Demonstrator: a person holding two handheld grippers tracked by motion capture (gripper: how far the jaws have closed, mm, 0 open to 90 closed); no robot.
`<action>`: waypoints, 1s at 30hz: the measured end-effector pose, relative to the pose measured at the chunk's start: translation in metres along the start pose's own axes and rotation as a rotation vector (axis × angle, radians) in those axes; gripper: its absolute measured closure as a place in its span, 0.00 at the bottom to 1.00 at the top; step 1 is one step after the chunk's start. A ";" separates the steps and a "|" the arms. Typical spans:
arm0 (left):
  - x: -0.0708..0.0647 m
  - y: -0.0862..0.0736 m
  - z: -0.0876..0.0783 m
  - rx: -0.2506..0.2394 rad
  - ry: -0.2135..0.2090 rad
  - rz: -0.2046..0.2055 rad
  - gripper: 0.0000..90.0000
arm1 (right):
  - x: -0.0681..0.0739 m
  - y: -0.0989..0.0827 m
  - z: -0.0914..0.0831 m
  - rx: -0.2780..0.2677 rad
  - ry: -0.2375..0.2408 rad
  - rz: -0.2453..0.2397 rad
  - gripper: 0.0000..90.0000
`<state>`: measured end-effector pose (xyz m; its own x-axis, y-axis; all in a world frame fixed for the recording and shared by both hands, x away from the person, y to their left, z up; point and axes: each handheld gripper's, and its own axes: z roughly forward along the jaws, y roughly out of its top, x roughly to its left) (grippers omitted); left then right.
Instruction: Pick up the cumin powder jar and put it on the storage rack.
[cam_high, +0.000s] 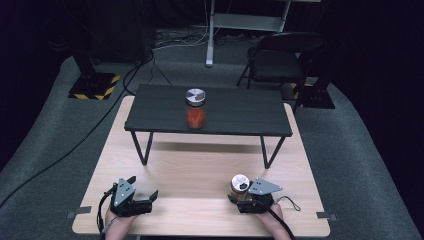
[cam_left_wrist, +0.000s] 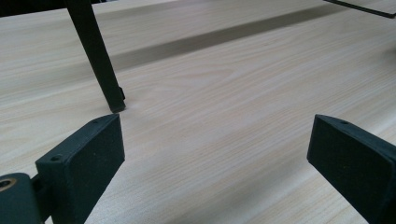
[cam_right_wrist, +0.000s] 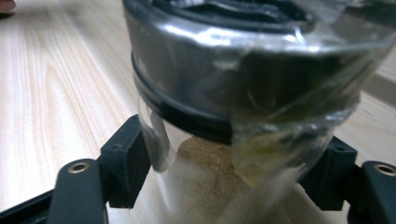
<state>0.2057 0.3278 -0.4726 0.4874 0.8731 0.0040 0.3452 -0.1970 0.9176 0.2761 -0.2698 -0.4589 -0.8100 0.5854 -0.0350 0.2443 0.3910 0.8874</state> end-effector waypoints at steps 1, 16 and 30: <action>0.000 0.000 0.000 0.001 -0.001 -0.001 0.04 | 0.000 0.000 0.000 -0.001 -0.001 -0.001 0.33; 0.001 0.000 0.000 0.001 -0.002 -0.005 0.04 | -0.006 0.011 -0.007 0.010 0.003 0.043 0.33; 0.001 0.000 0.000 0.002 0.000 -0.007 0.04 | -0.009 0.045 -0.026 0.001 -0.016 0.022 0.33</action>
<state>0.2062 0.3284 -0.4723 0.4849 0.8745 -0.0024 0.3501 -0.1916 0.9169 0.2805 -0.2763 -0.4071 -0.7956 0.6053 -0.0233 0.2620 0.3785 0.8877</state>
